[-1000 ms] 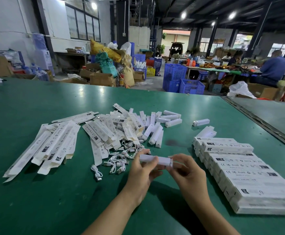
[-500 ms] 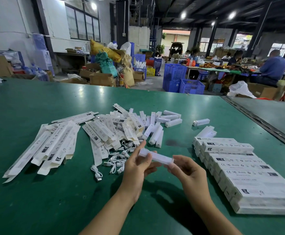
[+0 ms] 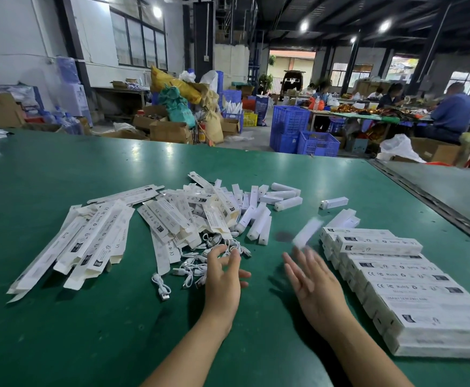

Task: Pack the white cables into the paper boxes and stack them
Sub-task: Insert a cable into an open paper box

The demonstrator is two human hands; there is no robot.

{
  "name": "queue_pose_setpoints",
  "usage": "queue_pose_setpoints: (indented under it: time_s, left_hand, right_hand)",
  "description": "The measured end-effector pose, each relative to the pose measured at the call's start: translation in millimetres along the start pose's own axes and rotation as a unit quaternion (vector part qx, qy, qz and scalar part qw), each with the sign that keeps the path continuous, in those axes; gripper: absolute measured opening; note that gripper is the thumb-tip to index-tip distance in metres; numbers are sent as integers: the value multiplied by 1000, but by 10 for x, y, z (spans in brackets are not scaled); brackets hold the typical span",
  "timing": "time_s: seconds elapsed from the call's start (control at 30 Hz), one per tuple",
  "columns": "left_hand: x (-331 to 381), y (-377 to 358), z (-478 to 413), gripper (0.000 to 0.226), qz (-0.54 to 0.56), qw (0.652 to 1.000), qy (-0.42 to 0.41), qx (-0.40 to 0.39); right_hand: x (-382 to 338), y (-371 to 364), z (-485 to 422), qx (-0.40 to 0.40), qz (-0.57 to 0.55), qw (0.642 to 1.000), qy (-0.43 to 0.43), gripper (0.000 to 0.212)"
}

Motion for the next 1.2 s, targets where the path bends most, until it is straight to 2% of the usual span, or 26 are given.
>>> queue_pose_setpoints:
  time_s: [0.07, 0.13, 0.2, 0.27, 0.3, 0.37, 0.43, 0.53, 0.57, 0.6, 0.67, 0.73, 0.83, 0.9, 0.97, 1.03, 1.13, 1.2]
  left_hand:
    - [3, -10, 8, 9, -7, 1000, 4, -6]
    - [7, -17, 17, 7, -11, 1000, 4, -9]
    - [16, -13, 24, 6, -15, 1000, -2, -10]
    - [23, -9, 33, 5, -28, 999, -9, -13]
    - [20, -13, 40, 5, -41, 999, -15, -14]
    - [18, -26, 67, 9, -86, 995, -40, -24]
    - [33, -46, 101, 15, -135, 987, -84, -38]
    - [70, -51, 111, 15, -214, 964, -145, -58]
    - [93, -29, 93, 13, -246, 952, -171, -67]
    - [135, 5, 59, 11, -280, 935, -203, -78]
    - [253, 123, -71, 10, -360, 887, -273, -92]
    - [393, 318, -299, 19, -478, 818, -304, -94]
    - [576, 755, -710, 47, -676, 700, -217, -78]
    - [699, 1110, -907, 61, -754, 645, -120, -40]
    - [771, 1461, -993, 68, -768, 640, -14, -7]
    - [749, 1708, -988, 67, -748, 660, 63, 3]
    - [685, 1779, -960, 59, -739, 670, 64, -6]
    - [705, 1700, -947, 53, -744, 666, 42, -4]
  right_hand:
    - [-27, 20, -42, -27, -3, 1000, -7, 79]
    - [15, 38, -61, -23, 45, 998, -25, 74]
    - [59, 22, -61, -21, 137, 990, -5, 43]
    - [92, -24, -24, -15, 300, 952, 57, 16]
    - [100, -41, -3, -10, 391, 915, 94, 13]
    - [102, -96, 34, -1, 550, 819, 161, 12]
    - [149, -178, 62, -18, 662, 721, 203, 28]
    - [348, -263, 35, -65, 804, 563, 181, 62]
    - [406, -271, 12, -68, 837, 517, 166, 68]
    - [443, -273, -16, -68, 857, 488, 152, 71]
    - [469, -267, -62, -62, 870, 471, 133, 75]
    - [478, -256, -98, -56, 876, 464, 119, 76]
    - [489, -254, -118, -49, 879, 462, 109, 73]
    - [485, -271, -120, -46, 878, 464, 108, 71]
    - [480, -286, -116, -46, 876, 468, 106, 68]
    - [476, -295, -110, -44, 871, 478, 104, 63]
    - [466, -318, -102, -39, 855, 503, 119, 52]
    - [412, -333, -90, -24, 828, 540, 153, 40]
Point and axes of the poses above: each hand's wrist, its own z-axis away from the middle knuckle, its own y-axis out of the back of the hand, x = y × z, the point moved 3 cm from there along -z, towards the middle knuckle, and after that the axes turned 7 degrees about -y, right-handed, at the moved point
